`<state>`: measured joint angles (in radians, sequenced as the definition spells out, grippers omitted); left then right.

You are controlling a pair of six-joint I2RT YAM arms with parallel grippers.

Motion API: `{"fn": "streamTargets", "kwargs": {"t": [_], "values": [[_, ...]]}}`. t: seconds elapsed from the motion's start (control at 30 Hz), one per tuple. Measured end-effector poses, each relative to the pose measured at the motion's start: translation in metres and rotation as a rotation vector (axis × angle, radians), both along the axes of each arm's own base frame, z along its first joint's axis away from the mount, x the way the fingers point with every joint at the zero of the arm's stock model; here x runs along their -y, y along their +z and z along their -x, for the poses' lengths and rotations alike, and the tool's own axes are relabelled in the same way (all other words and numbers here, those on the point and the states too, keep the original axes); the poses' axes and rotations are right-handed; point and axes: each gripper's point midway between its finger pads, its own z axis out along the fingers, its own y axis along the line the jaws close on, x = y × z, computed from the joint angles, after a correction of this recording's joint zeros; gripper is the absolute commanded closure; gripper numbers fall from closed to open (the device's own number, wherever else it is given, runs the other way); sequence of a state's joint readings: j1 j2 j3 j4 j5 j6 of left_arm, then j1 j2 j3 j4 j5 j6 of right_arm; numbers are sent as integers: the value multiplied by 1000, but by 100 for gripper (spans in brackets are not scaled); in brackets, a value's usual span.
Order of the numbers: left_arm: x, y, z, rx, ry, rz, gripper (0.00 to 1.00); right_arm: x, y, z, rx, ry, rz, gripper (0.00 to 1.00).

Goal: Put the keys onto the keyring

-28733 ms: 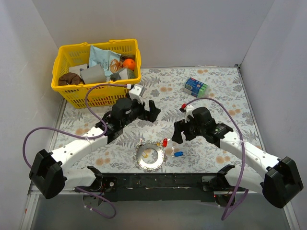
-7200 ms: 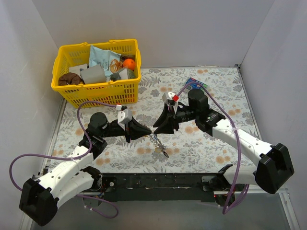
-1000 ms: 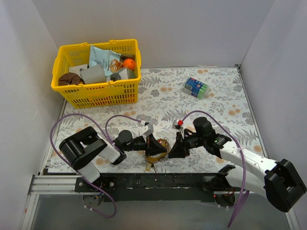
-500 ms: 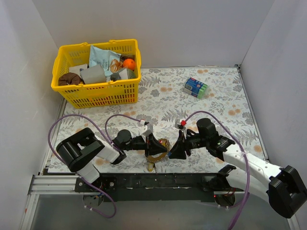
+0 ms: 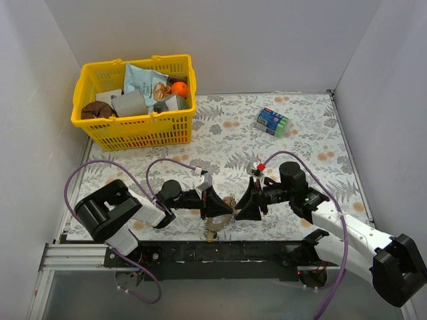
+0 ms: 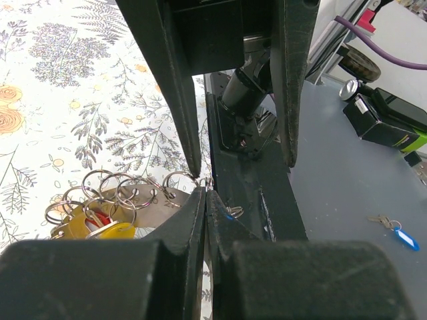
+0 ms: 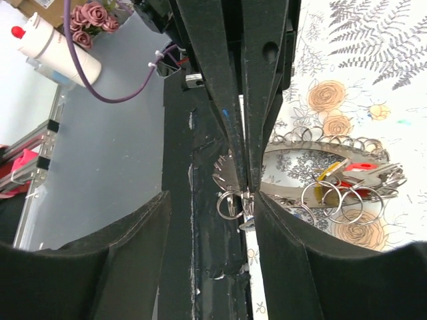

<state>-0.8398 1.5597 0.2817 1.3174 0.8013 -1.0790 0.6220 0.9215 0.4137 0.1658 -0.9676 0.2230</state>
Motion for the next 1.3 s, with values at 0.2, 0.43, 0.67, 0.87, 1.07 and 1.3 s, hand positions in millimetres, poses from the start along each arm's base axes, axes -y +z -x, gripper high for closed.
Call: {"fn": "streamTargets", "kwargs": {"t": [0.2, 0.43, 0.67, 0.87, 1.07, 1.3], "values": [[0, 0, 0, -3, 0, 0, 100, 0, -3, 4, -34, 26, 4, 50], [0, 0, -1, -4, 4, 0, 100, 1, -10, -1, -38, -2, 31, 60], [2, 3, -3, 2, 9, 7, 100, 2, -20, -6, -45, -41, 71, 62], [4, 7, -5, 11, 7, 16, 100, 2, -22, -11, -43, -70, 84, 85], [4, 7, -7, 10, 12, 12, 100, 1, -24, -13, -67, -82, 91, 99], [3, 15, -10, 99, 28, 27, 62, 2, -29, -19, -63, -105, 141, 99]]}}
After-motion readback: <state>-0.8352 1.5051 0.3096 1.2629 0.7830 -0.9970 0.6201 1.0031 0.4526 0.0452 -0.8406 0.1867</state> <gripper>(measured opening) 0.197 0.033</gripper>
